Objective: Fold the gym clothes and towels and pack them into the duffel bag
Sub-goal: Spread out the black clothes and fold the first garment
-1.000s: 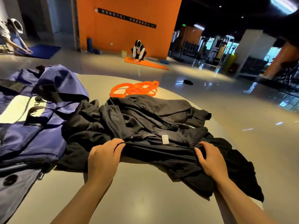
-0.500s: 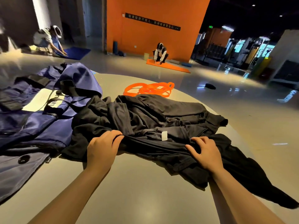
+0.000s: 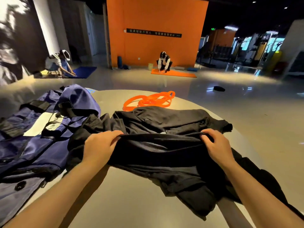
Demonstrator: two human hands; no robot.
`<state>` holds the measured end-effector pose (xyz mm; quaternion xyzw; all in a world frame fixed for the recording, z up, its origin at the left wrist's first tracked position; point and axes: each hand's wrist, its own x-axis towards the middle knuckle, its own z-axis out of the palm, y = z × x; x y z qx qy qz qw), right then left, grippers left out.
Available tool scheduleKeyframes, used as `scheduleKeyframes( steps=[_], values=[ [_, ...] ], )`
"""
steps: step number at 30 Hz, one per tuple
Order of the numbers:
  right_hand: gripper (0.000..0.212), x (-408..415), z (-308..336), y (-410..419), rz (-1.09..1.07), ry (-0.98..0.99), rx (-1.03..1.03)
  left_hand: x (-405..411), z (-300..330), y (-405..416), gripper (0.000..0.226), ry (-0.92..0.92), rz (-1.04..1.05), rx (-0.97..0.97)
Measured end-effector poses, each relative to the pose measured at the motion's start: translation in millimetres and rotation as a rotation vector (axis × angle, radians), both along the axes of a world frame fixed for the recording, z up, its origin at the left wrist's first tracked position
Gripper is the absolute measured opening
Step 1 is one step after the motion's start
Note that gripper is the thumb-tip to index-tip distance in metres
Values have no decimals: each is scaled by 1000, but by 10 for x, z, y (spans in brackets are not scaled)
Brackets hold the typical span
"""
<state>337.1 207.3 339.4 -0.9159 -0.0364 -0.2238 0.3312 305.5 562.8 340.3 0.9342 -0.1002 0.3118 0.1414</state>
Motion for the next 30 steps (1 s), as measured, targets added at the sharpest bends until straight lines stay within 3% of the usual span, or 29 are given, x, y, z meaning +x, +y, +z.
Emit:
scheduleKeyframes(
  steps=[3,7,10,13,15,18,20,22,26,30],
  values=[
    [18,454,482,57,-22,-113,17,475,498,-156,29,-3,53,-95],
    [18,1028,771,146,-95,-161,-102,1048,809,-195,32,-63,109,-87],
    [27,1275,585,164,-134,45,-280,1225,595,-128,42,-18,110,89],
    [45,1147,234,169,-106,344,-421,966,116,-231,59,19,-98,252],
    [51,807,91,146,-105,244,-363,613,-189,-357,43,47,-294,306],
    [51,157,-121,-39,-22,185,-314,314,-535,-422,56,141,-422,397],
    [52,-211,-289,-232,31,303,-349,304,-660,-405,58,98,-413,320],
    [46,-434,-433,-382,21,390,-390,311,-636,-442,42,77,-400,269],
    [15,-429,-469,-419,-36,219,-339,302,-366,-551,38,46,-335,176],
    [9,-33,108,-282,-140,-45,-58,525,253,-597,24,-28,-206,-52]
  ],
)
